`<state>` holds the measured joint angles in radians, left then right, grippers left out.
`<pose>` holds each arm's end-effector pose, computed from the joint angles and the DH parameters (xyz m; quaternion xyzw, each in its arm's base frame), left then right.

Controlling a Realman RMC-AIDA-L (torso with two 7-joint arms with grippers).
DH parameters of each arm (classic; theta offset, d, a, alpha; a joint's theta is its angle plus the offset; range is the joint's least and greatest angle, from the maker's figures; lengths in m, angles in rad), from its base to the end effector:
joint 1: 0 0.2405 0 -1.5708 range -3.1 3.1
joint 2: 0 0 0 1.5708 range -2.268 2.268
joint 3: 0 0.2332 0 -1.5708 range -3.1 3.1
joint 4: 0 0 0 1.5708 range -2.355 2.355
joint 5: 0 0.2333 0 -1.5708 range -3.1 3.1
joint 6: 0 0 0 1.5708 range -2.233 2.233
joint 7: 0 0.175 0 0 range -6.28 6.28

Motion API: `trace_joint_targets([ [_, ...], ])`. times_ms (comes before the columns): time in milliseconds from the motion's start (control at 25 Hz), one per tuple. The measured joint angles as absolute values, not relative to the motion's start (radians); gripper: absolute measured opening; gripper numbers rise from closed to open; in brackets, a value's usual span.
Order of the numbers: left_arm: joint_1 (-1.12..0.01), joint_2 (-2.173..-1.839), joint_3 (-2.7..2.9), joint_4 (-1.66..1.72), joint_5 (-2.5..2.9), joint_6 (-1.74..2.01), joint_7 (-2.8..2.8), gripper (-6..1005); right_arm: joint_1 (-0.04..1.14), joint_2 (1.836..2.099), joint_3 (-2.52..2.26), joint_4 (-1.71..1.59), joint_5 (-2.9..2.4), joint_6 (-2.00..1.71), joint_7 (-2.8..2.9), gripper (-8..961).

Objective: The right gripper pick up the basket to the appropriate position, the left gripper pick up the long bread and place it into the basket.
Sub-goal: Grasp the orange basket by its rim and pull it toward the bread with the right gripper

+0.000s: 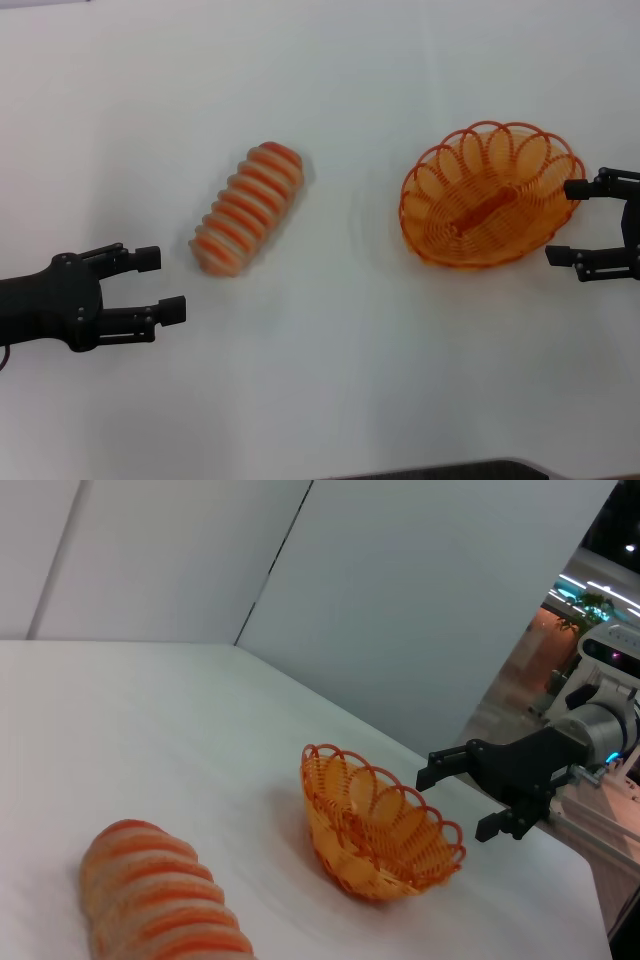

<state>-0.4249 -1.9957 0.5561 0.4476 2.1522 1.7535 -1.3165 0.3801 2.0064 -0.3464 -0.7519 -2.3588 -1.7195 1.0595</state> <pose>-0.2997 0.2708 -0.0150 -0.9181 -0.2964 -0.2593 0.0442 0.3482 0.2818 0.0496 -0.9594 0.1633 0.1232 0.1944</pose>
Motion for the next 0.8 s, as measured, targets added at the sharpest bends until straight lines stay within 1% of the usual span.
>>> trace_joint_targets([
  [320,-0.425,-2.005,0.561,0.448,2.152,1.749,-1.317,931,0.376,2.006,-0.346,-0.752,-2.359,-1.721,1.049,916],
  [800,-0.421,-2.003,0.557,0.448,2.151,1.748,-1.316,928,0.374,2.006,-0.318,-0.752,-2.328,-1.723,1.069,917],
])
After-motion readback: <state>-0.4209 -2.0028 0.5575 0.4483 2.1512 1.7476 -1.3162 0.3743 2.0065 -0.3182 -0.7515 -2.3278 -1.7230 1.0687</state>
